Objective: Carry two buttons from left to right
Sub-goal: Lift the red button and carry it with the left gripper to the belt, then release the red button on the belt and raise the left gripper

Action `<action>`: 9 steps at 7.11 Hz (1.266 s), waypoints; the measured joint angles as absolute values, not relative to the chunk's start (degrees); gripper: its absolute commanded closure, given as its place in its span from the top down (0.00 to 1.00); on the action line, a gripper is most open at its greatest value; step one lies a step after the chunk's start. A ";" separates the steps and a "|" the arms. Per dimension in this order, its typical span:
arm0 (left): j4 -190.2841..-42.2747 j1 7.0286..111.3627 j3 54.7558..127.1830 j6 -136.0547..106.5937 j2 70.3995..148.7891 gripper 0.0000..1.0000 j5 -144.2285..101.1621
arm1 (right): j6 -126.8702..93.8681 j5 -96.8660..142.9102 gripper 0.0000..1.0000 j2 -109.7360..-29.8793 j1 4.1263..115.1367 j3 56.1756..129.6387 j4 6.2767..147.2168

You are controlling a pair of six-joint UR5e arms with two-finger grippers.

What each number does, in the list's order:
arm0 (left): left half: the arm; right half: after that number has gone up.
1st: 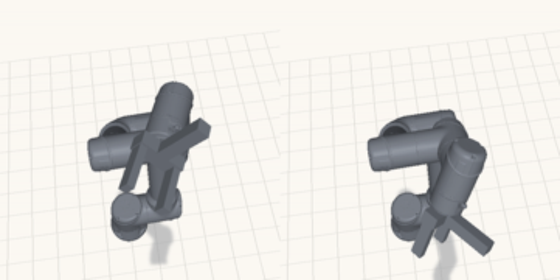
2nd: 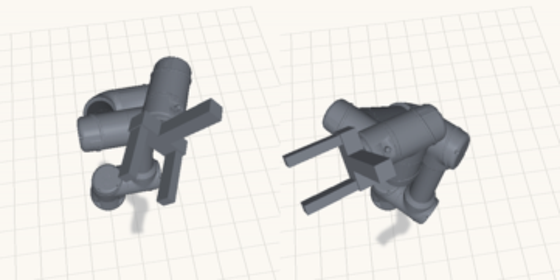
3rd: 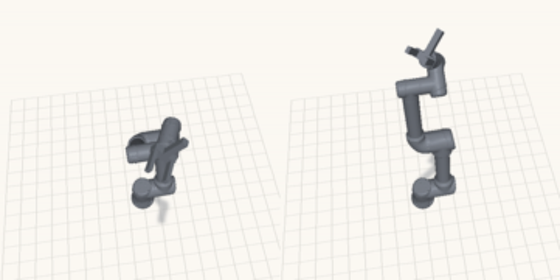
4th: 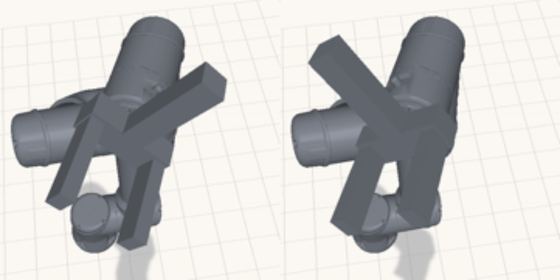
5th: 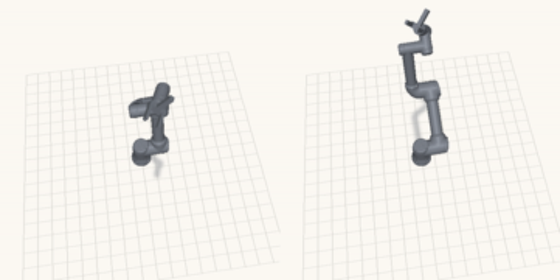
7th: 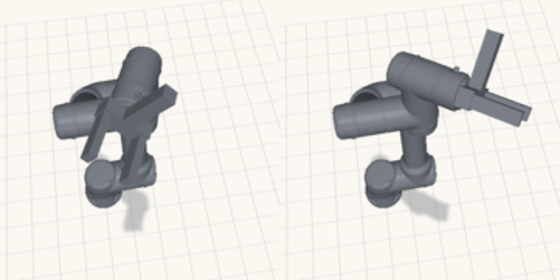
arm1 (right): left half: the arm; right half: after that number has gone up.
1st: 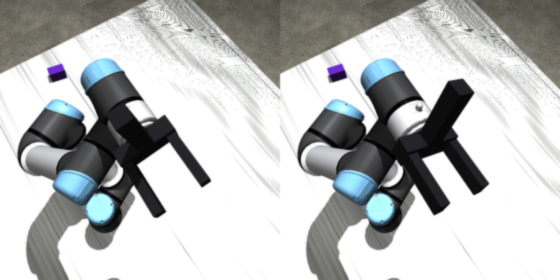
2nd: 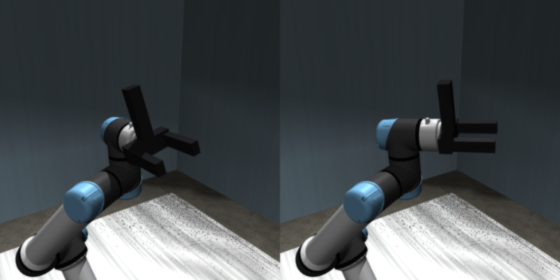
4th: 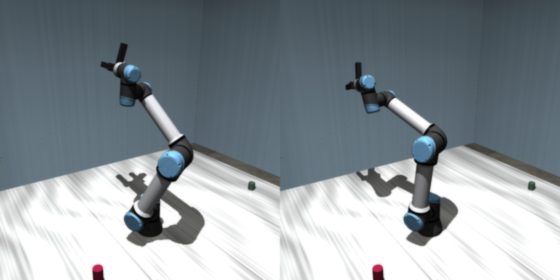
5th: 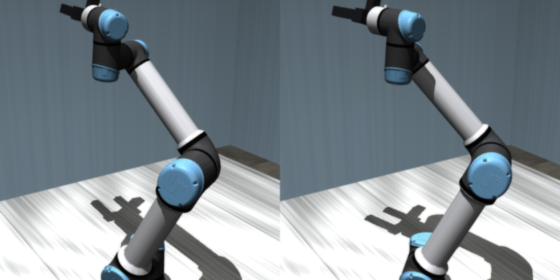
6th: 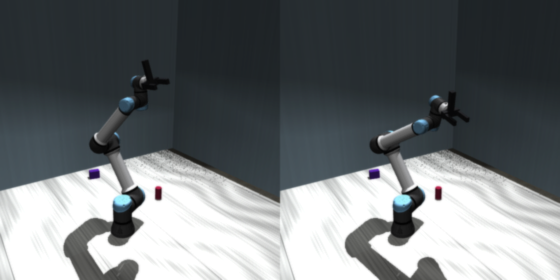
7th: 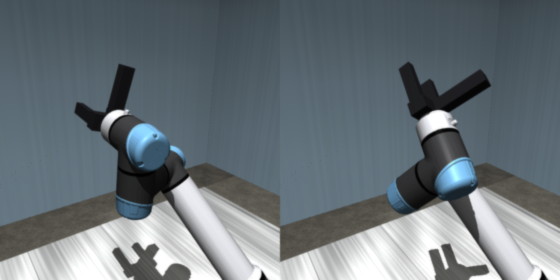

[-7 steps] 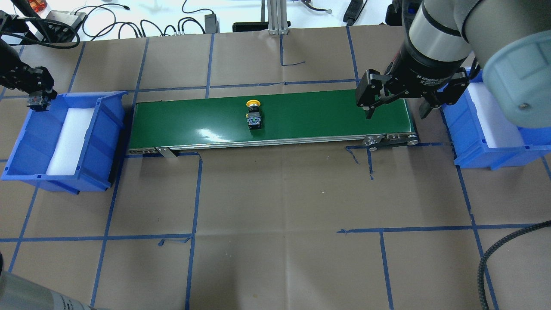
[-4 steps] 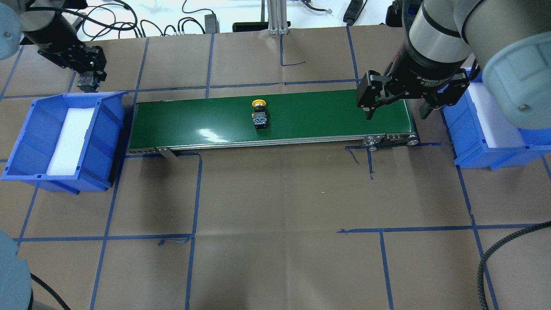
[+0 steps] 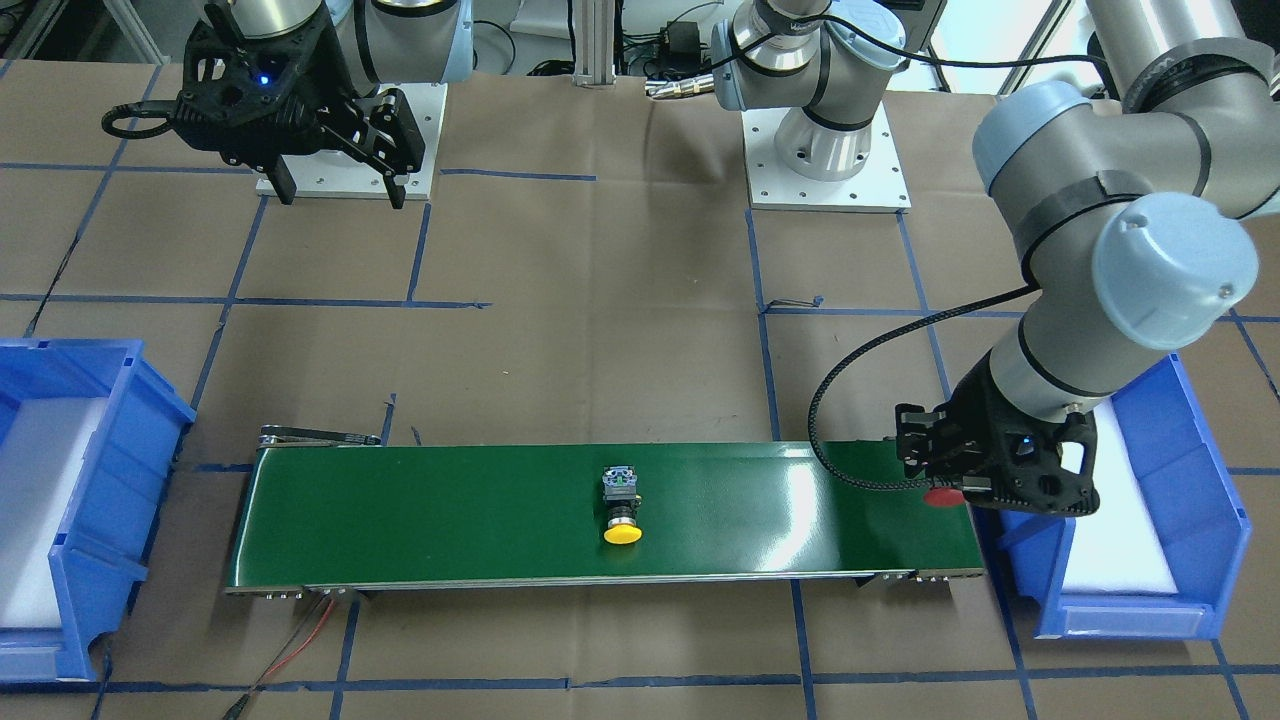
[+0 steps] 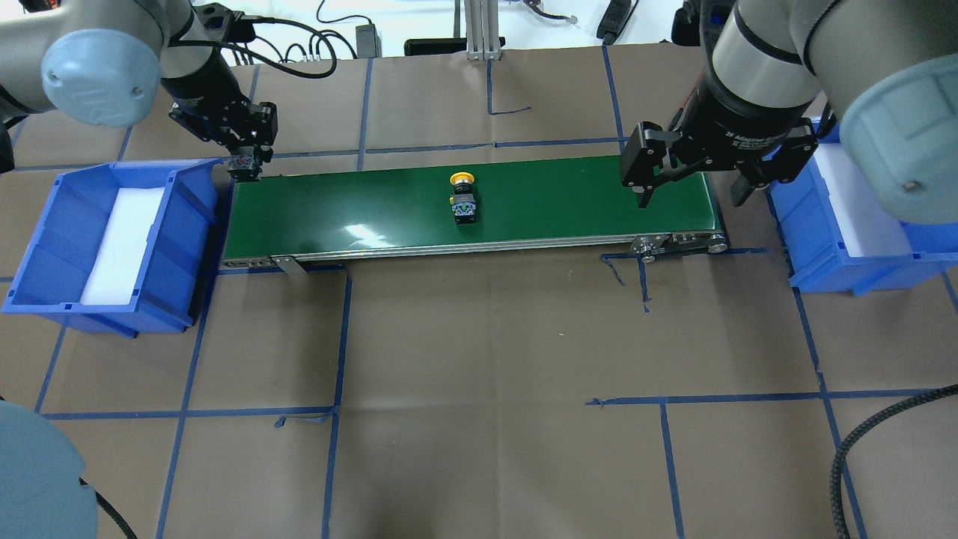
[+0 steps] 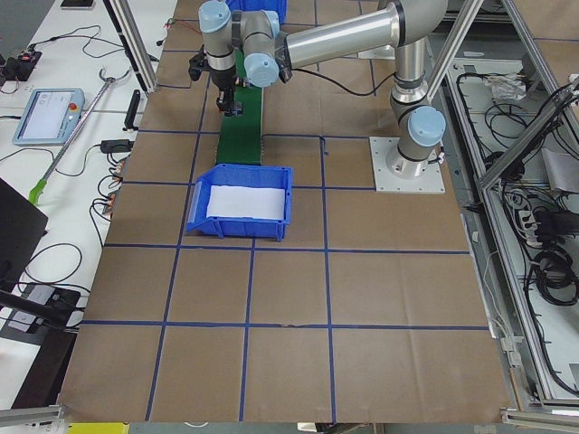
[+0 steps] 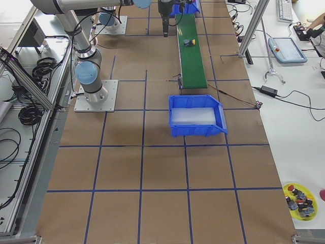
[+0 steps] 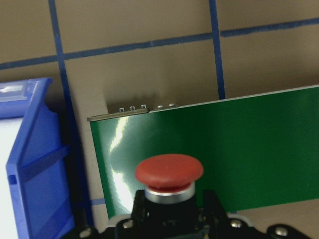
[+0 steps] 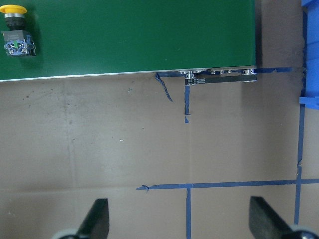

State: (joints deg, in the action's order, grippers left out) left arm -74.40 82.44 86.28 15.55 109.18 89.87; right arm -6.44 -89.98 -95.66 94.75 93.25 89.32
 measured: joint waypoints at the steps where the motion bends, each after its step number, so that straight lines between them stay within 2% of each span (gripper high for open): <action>1: -69.99 82.53 89.61 15.55 109.41 0.00 89.88 | -6.43 -90.00 1.00 -95.65 94.75 93.23 89.19; 3: -59.34 82.23 95.93 15.56 110.72 0.00 90.00 | -6.42 -89.95 1.00 -95.57 94.74 92.87 89.27; 6: -55.54 81.91 98.01 15.68 113.14 0.00 90.81 | -6.42 -89.90 1.00 -95.61 94.75 93.19 89.32; 7: -55.48 81.86 98.05 15.71 113.25 0.06 90.97 | -6.41 -89.90 1.00 -95.59 94.70 93.28 89.40; 8: -55.46 81.81 98.07 15.72 113.25 0.26 91.00 | -6.44 -89.89 1.00 -95.59 94.66 93.37 89.35; 9: -55.46 81.62 98.08 15.73 113.25 0.51 90.99 | -6.47 -89.92 1.00 -95.57 94.66 93.55 89.16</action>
State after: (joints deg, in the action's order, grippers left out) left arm -55.46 81.62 98.08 15.73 113.25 90.99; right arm -6.47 -89.92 -95.57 94.66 93.55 89.16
